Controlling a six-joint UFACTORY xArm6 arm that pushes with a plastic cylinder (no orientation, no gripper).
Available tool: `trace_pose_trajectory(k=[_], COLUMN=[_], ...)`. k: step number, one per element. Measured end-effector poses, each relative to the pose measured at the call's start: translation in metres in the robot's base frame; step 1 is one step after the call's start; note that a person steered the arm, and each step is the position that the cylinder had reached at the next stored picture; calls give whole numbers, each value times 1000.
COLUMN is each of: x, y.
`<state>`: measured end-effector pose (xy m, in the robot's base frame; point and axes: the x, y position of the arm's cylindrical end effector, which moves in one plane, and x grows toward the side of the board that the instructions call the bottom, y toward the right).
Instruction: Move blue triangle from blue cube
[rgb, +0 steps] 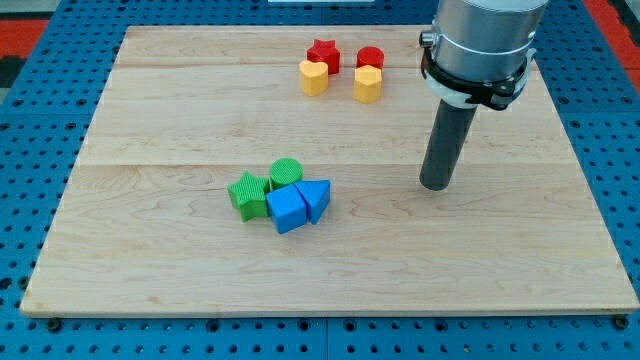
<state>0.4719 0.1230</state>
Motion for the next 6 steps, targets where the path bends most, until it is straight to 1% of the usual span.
trace_pose_trajectory(k=[3,4,5,6], x=[-115,-123,-148,-172], y=[11,-7,-7,-41])
